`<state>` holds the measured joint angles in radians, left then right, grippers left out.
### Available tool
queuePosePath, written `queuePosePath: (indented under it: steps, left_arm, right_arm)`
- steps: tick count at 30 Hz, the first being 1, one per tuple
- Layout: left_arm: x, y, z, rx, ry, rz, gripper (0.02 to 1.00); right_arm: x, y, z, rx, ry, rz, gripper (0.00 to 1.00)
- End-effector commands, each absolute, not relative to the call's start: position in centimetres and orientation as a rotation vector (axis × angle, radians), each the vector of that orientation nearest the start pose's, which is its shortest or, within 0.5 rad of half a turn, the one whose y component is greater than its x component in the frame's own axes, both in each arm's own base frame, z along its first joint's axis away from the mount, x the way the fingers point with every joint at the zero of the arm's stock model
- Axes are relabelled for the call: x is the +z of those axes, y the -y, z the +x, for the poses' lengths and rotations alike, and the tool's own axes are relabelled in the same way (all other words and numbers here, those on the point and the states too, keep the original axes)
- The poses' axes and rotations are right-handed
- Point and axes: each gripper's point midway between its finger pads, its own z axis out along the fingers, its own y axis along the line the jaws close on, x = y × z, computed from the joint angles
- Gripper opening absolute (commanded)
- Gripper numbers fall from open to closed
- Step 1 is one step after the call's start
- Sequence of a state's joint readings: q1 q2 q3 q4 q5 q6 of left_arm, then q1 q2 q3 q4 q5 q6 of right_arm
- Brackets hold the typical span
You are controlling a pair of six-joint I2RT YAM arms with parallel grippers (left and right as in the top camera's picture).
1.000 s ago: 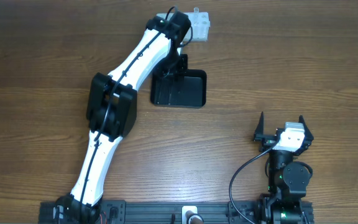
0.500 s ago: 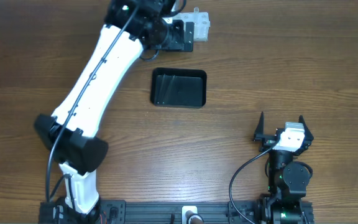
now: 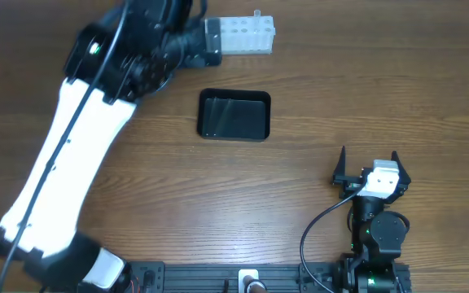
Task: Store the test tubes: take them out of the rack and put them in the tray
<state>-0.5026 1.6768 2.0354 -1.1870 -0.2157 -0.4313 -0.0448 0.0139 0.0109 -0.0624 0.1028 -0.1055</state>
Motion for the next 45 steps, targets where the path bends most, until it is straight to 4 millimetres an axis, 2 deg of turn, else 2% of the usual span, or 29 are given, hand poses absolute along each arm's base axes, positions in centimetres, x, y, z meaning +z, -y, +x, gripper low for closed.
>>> queuePosePath:
  steps: [1, 5, 8, 14, 22, 34, 37, 41, 45]
  left_arm:
    - [32.9, 14.6, 35.5, -0.159, -2.371, -0.033, 0.998]
    - [31.2, 13.4, 31.5, -0.210, -2.403, -0.007, 0.998]
    - [30.8, 12.2, 30.0, -0.221, -2.360, -0.023, 0.998]
    - [30.1, 9.2, 29.4, -0.278, -2.185, -0.123, 0.998]
    - [29.2, 6.2, 28.6, -0.380, -1.909, -0.199, 0.998]
    - [29.2, 1.4, 26.4, -0.330, -1.479, -0.246, 0.998]
    - [28.9, 0.8, 25.6, -0.312, -1.379, -0.220, 0.998]
    - [28.0, -0.1, 24.7, -0.289, -1.287, -0.228, 1.000]
    - [26.4, -0.9, 24.4, -0.261, -1.278, -0.248, 0.998]
  right_arm:
    - [15.8, 2.6, 24.5, -0.188, -1.641, 0.023, 0.991]
    - [15.8, 2.6, 24.5, -0.188, -1.641, 0.023, 0.993]
    - [15.8, 2.6, 24.5, -0.188, -1.641, 0.023, 0.993]
    - [15.8, 2.6, 24.5, -0.188, -1.641, 0.023, 0.991]
    - [15.8, 2.6, 24.5, -0.188, -1.641, 0.023, 0.993]
    - [15.8, 2.6, 24.5, -0.188, -1.641, 0.023, 0.989]
    - [15.8, 2.6, 24.5, -0.188, -1.641, 0.023, 0.993]
    - [15.8, 2.6, 24.5, -0.188, -1.641, 0.023, 0.993]
    - [15.8, 2.6, 24.5, -0.188, -1.641, 0.023, 0.993]
